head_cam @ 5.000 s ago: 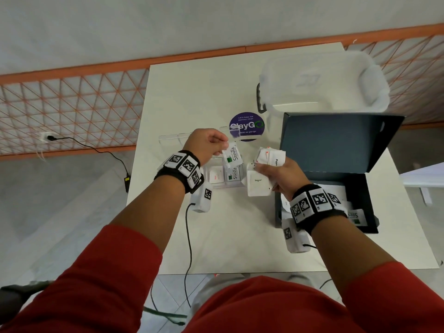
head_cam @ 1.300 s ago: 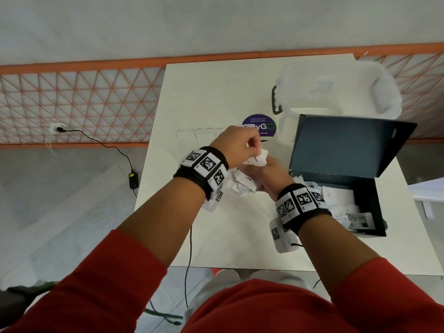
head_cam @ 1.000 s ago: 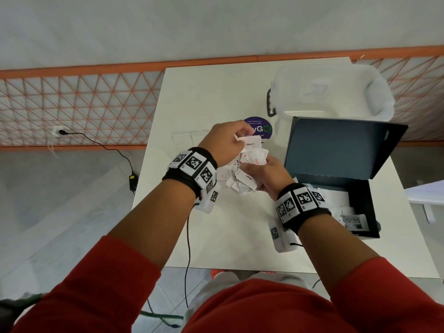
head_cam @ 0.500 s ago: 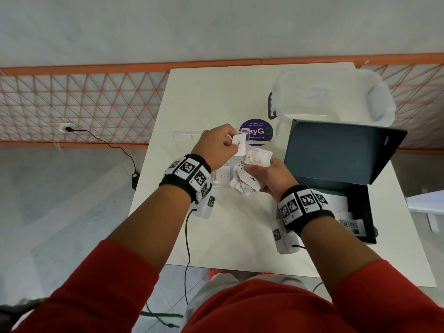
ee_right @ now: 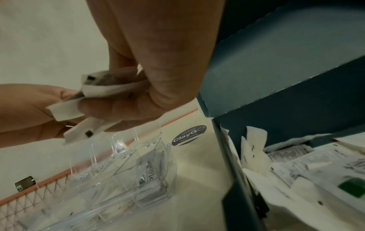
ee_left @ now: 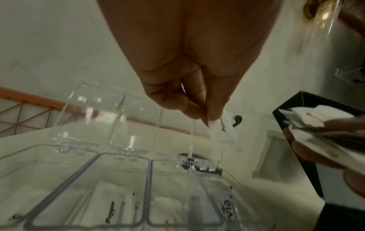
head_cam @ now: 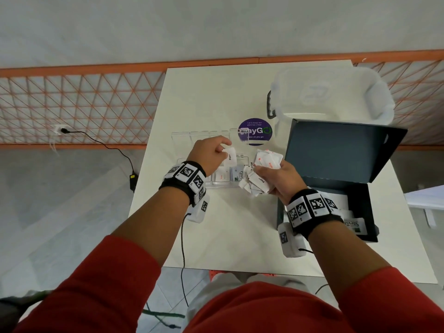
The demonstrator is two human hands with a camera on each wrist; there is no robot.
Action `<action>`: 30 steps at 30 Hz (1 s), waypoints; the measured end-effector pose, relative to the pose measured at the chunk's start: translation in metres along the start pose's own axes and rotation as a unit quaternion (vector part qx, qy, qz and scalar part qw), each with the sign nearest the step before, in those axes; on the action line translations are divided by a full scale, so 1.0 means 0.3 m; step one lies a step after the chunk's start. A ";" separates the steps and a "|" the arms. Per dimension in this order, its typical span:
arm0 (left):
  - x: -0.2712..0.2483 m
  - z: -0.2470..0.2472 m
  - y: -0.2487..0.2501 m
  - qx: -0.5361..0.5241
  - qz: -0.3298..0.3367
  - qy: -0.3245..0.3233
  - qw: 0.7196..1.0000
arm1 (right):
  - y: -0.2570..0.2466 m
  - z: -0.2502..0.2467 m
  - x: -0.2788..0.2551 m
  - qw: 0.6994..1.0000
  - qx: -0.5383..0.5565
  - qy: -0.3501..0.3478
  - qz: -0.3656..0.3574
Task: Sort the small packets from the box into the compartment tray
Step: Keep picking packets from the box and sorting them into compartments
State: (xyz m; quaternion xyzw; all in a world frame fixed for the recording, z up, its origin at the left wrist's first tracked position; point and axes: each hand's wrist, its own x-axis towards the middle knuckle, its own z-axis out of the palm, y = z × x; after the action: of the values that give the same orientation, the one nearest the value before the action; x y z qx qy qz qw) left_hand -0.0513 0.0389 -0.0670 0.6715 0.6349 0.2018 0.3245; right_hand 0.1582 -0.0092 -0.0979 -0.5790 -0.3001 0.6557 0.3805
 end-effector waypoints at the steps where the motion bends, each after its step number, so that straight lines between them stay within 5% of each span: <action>1: 0.002 0.011 -0.001 0.008 0.000 -0.009 1.000 | 0.003 -0.005 -0.001 1.000 0.001 0.002 -0.002; 10: 0.036 0.127 0.012 0.054 -0.006 -0.037 0.998 | 0.014 -0.073 -0.031 0.999 0.025 0.033 0.000; 16: 0.072 0.024 -0.034 0.038 -0.033 0.012 0.999 | 0.004 -0.085 -0.038 0.998 0.042 0.038 0.002; 24: 0.033 -0.085 -0.165 0.039 -0.100 -0.017 0.994 | -0.002 -0.015 -0.019 1.000 0.024 0.016 0.003; 30: 0.034 -0.043 -0.192 0.176 -0.074 -0.082 0.978 | 0.013 0.024 0.000 1.000 0.011 0.001 0.002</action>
State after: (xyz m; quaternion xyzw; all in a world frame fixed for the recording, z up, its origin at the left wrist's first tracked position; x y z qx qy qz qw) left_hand -0.1004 0.0502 -0.0992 0.6834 0.6797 0.0069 0.2662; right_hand 0.1503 -0.0109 -0.1001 -0.5763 -0.2912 0.6589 0.3858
